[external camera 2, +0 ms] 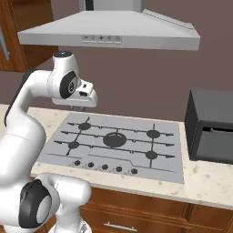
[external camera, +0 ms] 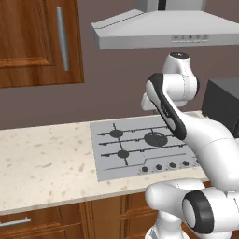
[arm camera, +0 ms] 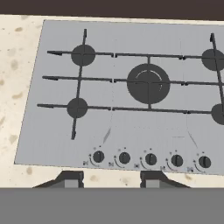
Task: Four empty soda cans are scattered around the kitchen. Gather all the cans and cluster them next to the stove for recycling.
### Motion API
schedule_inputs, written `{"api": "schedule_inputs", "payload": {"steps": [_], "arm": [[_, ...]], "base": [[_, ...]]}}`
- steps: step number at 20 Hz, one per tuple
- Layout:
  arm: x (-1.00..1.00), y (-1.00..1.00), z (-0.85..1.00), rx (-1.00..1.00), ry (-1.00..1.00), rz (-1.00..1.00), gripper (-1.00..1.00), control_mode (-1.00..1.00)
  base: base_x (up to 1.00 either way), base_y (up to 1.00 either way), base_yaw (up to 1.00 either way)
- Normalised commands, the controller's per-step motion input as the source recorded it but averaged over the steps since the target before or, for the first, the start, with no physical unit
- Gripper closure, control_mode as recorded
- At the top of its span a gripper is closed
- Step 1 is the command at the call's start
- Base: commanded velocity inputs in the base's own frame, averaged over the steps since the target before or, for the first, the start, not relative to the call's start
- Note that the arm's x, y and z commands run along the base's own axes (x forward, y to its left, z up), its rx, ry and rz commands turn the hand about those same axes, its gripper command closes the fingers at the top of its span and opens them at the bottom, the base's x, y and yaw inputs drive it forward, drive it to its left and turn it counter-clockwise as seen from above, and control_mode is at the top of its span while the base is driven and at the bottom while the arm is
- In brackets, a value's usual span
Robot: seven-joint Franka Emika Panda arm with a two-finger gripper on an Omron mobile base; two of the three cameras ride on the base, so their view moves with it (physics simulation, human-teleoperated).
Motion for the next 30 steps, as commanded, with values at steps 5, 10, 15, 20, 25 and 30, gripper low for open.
{"api": "schedule_inputs", "payload": {"steps": [5,10,15,20,25,30], "arm": [[0.00,0.00,0.00,0.00,0.00,0.00,-1.00,1.00],[0.00,0.00,0.00,0.00,0.00,0.00,-1.00,1.00],[0.00,0.00,0.00,0.00,0.00,0.00,-1.00,1.00],[0.00,0.00,0.00,0.00,0.00,0.00,-1.00,1.00],[0.00,0.00,0.00,0.00,0.00,0.00,-1.00,1.00],[0.00,0.00,0.00,0.00,0.00,0.00,-1.00,1.00]], "base": [[0.00,0.00,0.00],[0.00,0.00,0.00],[-0.07,0.00,-0.04],[-0.37,-0.04,-0.48],[-0.45,0.00,-0.82],[-0.27,0.00,-0.88]]}}
